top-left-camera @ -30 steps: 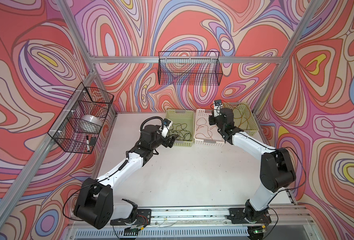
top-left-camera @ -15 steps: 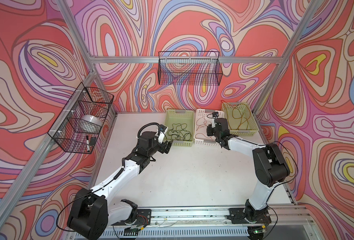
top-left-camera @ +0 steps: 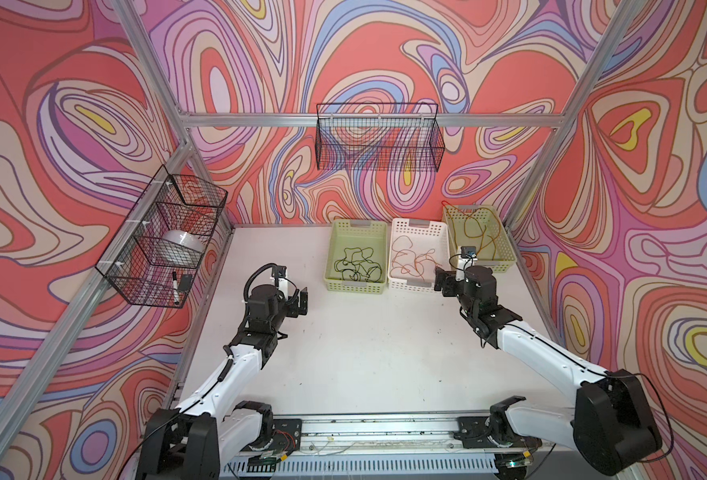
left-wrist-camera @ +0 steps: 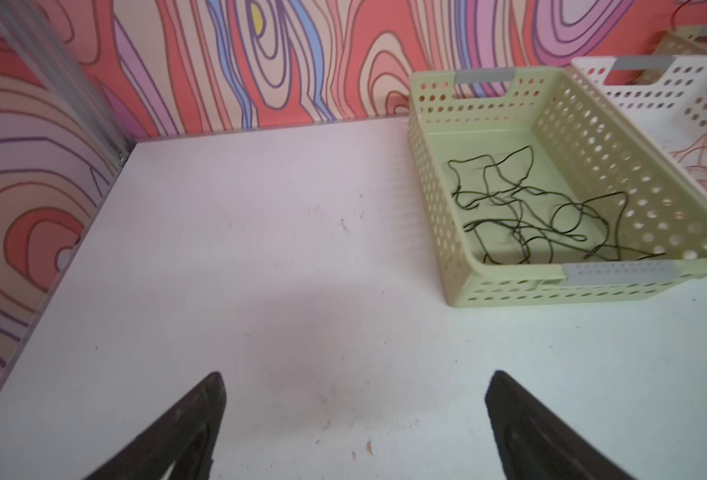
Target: Untangle the cables
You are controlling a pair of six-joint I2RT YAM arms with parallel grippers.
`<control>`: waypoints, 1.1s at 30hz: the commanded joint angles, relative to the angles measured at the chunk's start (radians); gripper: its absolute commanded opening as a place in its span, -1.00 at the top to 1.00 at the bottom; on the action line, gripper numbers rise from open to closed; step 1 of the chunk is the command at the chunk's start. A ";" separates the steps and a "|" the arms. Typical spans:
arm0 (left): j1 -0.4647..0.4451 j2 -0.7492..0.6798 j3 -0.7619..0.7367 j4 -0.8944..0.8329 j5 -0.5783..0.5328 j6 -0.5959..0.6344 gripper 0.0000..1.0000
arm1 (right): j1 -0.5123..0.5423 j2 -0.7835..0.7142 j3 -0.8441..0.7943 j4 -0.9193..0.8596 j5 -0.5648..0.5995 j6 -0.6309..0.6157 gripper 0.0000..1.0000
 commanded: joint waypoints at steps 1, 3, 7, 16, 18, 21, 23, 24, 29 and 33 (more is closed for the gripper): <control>0.014 0.025 -0.060 0.130 -0.064 -0.034 -1.00 | -0.028 -0.075 -0.128 0.063 0.090 -0.028 -0.97; 0.014 0.060 -0.085 0.191 -0.096 -0.025 -1.00 | -0.048 -0.104 -0.231 0.176 0.117 -0.052 -0.97; 0.017 0.168 -0.131 0.385 -0.161 -0.005 -1.00 | -0.139 -0.039 -0.342 0.359 0.051 0.011 -0.97; 0.078 0.409 -0.177 0.780 -0.068 0.035 -1.00 | -0.182 0.210 -0.289 0.651 -0.092 -0.047 -0.96; 0.082 0.475 -0.197 0.891 -0.052 0.044 -1.00 | -0.206 0.272 -0.273 0.715 -0.149 -0.040 -0.97; 0.082 0.443 -0.183 0.812 -0.039 0.042 -1.00 | -0.233 0.312 -0.208 0.640 -0.200 -0.038 -0.97; 0.082 0.467 -0.174 0.835 -0.018 0.055 -1.00 | -0.264 0.320 -0.188 0.610 -0.260 -0.026 -0.97; 0.082 0.472 -0.171 0.836 -0.016 0.057 -1.00 | -0.276 0.322 -0.192 0.618 -0.288 -0.026 -0.97; 0.082 0.464 -0.160 0.803 -0.007 0.060 -1.00 | -0.312 0.322 -0.209 0.664 -0.376 -0.039 -0.97; 0.082 0.459 -0.137 0.748 0.003 0.063 -1.00 | -0.333 0.402 -0.208 0.789 -0.403 -0.076 -0.97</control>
